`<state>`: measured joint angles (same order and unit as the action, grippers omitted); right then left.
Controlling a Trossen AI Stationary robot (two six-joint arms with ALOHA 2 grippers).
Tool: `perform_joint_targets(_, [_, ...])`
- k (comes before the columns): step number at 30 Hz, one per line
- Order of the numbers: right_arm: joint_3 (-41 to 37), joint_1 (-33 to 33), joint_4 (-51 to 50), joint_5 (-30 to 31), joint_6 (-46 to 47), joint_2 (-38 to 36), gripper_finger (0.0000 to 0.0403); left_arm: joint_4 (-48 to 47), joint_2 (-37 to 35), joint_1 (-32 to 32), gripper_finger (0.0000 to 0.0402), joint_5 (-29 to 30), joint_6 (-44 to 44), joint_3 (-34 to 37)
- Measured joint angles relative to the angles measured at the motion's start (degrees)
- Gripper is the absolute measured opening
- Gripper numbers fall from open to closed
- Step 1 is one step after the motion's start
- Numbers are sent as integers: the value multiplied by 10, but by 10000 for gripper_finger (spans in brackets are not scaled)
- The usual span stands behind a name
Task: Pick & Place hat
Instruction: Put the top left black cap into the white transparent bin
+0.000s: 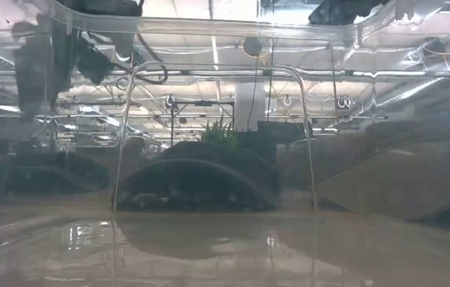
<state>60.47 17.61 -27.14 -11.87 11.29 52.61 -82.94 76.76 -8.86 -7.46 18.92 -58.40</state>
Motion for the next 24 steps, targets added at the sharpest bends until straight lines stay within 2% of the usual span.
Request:
perform_joint_targets(5, [0,0,-1,15,0,-21,50,67,0,0,196,-14,-9,53])
perform_joint_targets(12, [0,-2,-33,12,8,-43,50,128,-7,0,195,33,-28,91])
perform_joint_targets(17, [0,-2,-55,13,13,-55,50,110,-6,-1,195,46,-14,115])
perform_joint_targets(22, [0,-2,-55,13,28,-56,50,52,-11,-1,195,95,25,107])
perform_joint_targets(24, [0,-2,-54,14,28,-53,50,56,-25,0,195,117,26,103])
